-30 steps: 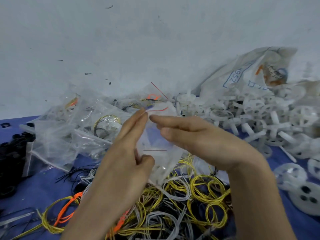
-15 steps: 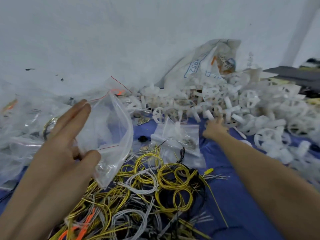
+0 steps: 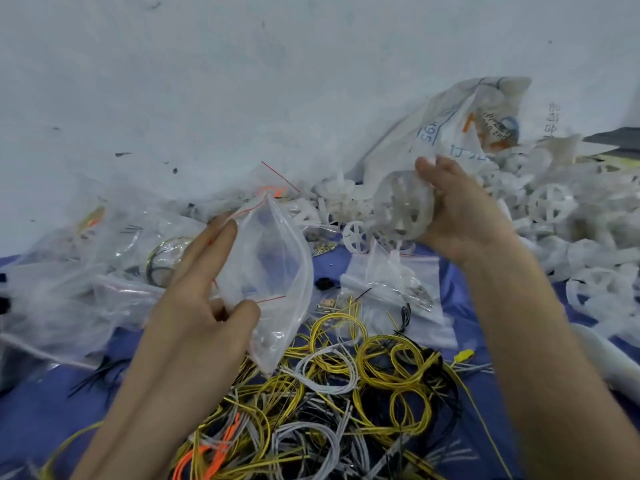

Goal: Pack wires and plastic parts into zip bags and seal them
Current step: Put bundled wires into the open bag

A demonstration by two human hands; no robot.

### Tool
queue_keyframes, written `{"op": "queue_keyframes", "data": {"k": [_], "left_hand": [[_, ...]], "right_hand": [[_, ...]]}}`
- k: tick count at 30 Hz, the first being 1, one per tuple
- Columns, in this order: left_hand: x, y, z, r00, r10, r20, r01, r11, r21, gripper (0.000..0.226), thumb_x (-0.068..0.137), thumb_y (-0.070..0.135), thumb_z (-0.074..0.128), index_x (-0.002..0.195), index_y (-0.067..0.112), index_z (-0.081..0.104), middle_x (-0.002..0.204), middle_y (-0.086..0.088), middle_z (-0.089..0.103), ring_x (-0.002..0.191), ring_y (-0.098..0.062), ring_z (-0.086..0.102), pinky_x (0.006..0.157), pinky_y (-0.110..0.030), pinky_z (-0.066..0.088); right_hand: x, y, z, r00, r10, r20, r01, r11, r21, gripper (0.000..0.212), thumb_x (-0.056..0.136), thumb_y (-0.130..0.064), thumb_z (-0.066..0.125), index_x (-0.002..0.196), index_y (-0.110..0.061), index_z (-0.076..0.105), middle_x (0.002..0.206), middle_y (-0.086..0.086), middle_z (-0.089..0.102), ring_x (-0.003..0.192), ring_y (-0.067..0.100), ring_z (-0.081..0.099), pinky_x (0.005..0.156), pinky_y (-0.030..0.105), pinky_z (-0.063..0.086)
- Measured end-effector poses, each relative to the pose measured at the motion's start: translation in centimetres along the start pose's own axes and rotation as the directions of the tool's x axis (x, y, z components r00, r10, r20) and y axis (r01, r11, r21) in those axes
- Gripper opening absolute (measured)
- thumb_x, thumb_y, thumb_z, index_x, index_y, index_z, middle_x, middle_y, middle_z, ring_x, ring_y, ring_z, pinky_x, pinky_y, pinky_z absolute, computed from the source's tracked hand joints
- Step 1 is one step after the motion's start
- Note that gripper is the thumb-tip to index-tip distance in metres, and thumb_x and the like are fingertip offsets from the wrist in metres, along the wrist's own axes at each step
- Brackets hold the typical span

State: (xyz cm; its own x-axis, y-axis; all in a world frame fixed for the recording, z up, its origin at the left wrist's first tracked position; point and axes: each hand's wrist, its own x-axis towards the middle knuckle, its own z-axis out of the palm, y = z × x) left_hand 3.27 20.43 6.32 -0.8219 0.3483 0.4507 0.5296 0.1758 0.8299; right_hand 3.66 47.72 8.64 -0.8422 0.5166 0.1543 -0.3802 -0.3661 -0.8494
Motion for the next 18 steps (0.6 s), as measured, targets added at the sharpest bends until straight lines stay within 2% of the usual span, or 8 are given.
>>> {"op": "queue_keyframes", "data": {"k": [2,3,5,9,11,14,16,18], "left_hand": [[-0.1,0.4,-0.1,1.0,-0.007,-0.008,0.007,1.0,0.008,0.074,0.084,-0.007,0.054,0.107,0.062,0.04,0.105,0.068,0.027,0.124,-0.004,0.049,0.066,0.007,0.037],[-0.1,0.5,-0.2,1.0,-0.012,-0.012,0.013,1.0,0.014,0.074,0.085,-0.007,0.054,0.106,0.062,0.04,0.104,0.068,0.027,0.126,-0.006,0.048,0.065,0.006,0.036],[-0.2,0.6,-0.4,1.0,-0.012,0.0,0.012,0.999,0.029,0.074,0.085,-0.006,0.052,0.104,0.064,0.041,0.106,0.067,0.026,0.127,-0.006,0.046,0.062,0.004,0.038],[-0.2,0.5,-0.6,1.0,0.01,0.022,-0.011,0.999,0.047,0.074,0.084,-0.005,0.051,0.111,0.064,0.042,0.12,0.062,0.025,0.127,-0.005,0.047,0.067,-0.006,0.046],[-0.2,0.4,-0.3,0.999,0.038,0.038,-0.039,0.998,0.04,0.076,0.083,-0.009,0.05,0.119,0.058,0.047,0.128,0.051,0.032,0.11,-0.005,0.059,0.069,-0.016,0.053],[-0.1,0.1,0.0,0.999,0.022,0.044,-0.023,1.0,0.014,0.075,0.082,-0.011,0.05,0.127,0.048,0.049,0.131,0.035,0.043,0.077,-0.01,0.066,0.052,-0.012,0.046],[-0.1,-0.1,-0.1,1.0,0.019,0.019,-0.019,1.0,0.01,0.077,0.081,-0.011,0.05,0.131,0.047,0.047,0.133,0.037,0.041,0.094,-0.005,0.064,0.056,-0.009,0.045],[0.0,-0.2,-0.3,1.0,0.018,-0.001,-0.018,1.0,0.023,0.079,0.081,-0.011,0.05,0.133,0.048,0.045,0.135,0.04,0.037,0.115,-0.015,0.058,0.059,-0.015,0.049]], "right_hand": [[-3.3,-1.1,2.4,0.915,0.078,0.397,-0.138,0.983,0.123,0.015,0.078,-0.026,0.068,0.092,-0.022,0.065,0.09,0.003,0.069,0.076,0.023,0.069,0.067,0.045,0.056],[-4.6,-1.1,3.3,0.856,0.077,0.512,-0.147,0.984,0.098,0.016,0.076,-0.027,0.068,0.092,-0.022,0.066,0.093,0.004,0.068,0.078,0.024,0.069,0.068,0.044,0.056],[-6.3,-0.6,4.7,0.789,0.079,0.609,-0.101,0.995,0.001,0.016,0.074,-0.028,0.065,0.089,-0.022,0.065,0.092,0.004,0.066,0.075,0.022,0.067,0.065,0.038,0.057],[-7.5,-0.1,5.5,0.754,0.158,0.638,-0.053,0.982,-0.181,0.017,0.072,-0.033,0.063,0.087,-0.025,0.067,0.082,-0.002,0.068,0.067,0.017,0.058,0.057,0.024,0.05],[-7.6,0.2,5.6,0.736,0.217,0.642,-0.048,0.962,-0.27,0.018,0.075,-0.033,0.063,0.091,-0.026,0.068,0.087,0.002,0.07,0.071,0.02,0.058,0.058,0.025,0.051],[-7.7,0.6,5.9,0.757,0.258,0.6,-0.012,0.924,-0.383,0.015,0.08,-0.033,0.064,0.093,-0.027,0.069,0.097,0.021,0.064,0.078,0.029,0.052,0.066,0.035,0.047],[-7.7,0.9,6.1,0.779,0.272,0.565,-0.024,0.913,-0.406,0.026,0.074,-0.035,0.06,0.096,-0.023,0.069,0.103,0.027,0.062,0.086,0.039,0.053,0.075,0.045,0.049],[-7.7,1.2,6.2,0.78,0.286,0.557,-0.033,0.907,-0.419,0.031,0.075,-0.033,0.058,0.101,-0.017,0.066,0.115,0.03,0.058,0.101,0.058,0.05,0.087,0.06,0.041]]}}
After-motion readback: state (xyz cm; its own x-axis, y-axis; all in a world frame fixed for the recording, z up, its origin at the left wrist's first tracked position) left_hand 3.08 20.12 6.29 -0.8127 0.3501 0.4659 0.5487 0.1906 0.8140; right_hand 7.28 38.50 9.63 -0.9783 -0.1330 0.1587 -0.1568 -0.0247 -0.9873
